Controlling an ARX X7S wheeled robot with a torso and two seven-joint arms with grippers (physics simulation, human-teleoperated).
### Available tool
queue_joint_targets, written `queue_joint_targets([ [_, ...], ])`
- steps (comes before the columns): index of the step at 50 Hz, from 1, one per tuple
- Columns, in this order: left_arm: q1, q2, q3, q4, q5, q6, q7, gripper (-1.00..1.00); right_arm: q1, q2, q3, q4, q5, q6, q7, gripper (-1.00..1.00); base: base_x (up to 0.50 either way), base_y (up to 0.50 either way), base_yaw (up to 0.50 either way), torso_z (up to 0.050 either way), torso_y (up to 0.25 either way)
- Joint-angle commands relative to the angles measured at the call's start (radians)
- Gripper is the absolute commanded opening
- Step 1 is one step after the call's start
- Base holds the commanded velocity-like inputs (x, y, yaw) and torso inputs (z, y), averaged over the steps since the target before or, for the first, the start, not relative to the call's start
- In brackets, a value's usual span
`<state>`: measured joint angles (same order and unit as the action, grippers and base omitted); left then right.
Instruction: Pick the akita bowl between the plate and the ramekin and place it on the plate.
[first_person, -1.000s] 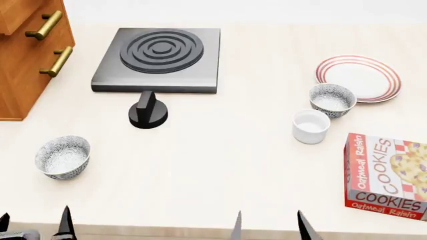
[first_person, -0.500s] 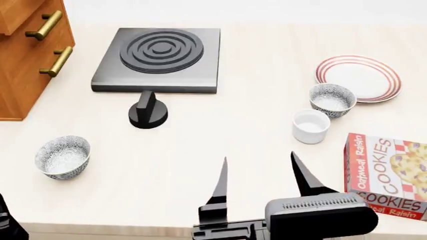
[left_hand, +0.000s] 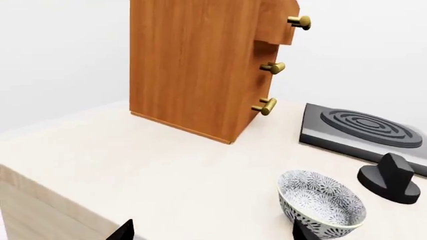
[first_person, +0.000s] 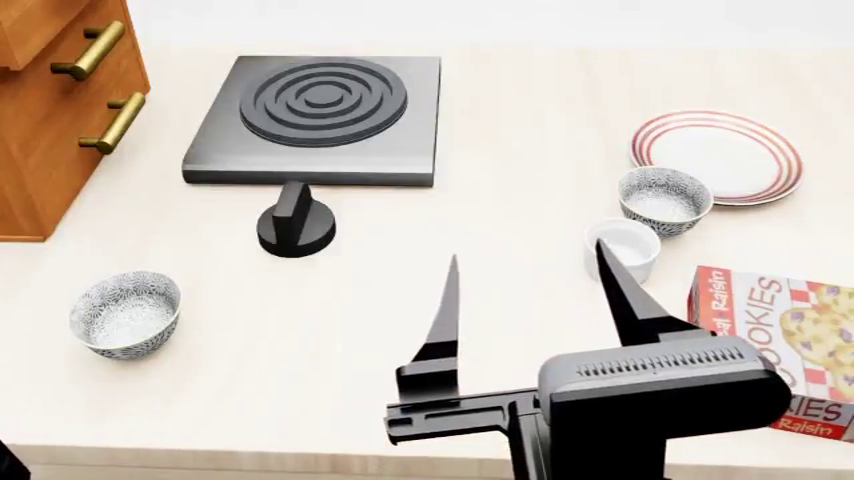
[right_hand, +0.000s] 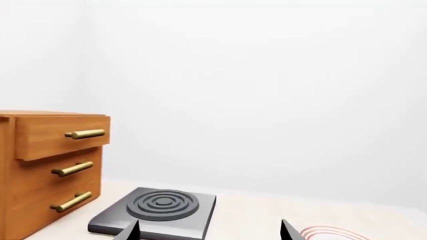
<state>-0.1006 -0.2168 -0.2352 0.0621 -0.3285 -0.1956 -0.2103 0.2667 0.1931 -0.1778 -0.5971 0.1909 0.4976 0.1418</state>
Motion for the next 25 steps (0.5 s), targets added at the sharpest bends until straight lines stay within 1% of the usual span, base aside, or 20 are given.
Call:
queue_joint_targets([
  [1, 0.002, -0.004, 0.004, -0.01, 0.004, 0.011, -0.006, 1.0, 0.006, 0.005, -0.002, -0.002, 0.023, 0.005, -0.004, 1.0, 0.0, 0.0, 0.0, 0.0, 0.0],
  [18, 0.002, -0.008, 0.013, -0.017, 0.005, 0.02, -0.012, 1.0, 0.005, 0.009, 0.009, 0.007, 0.064, 0.019, -0.004, 1.0, 0.0, -0.04, 0.0, 0.0, 0.0],
  [25, 0.004, -0.011, 0.015, -0.01, 0.003, 0.016, -0.016, 1.0, 0.005, 0.012, 0.008, 0.009, 0.068, 0.015, 0.0, 1.0, 0.0, -0.16, 0.0, 0.0, 0.0],
])
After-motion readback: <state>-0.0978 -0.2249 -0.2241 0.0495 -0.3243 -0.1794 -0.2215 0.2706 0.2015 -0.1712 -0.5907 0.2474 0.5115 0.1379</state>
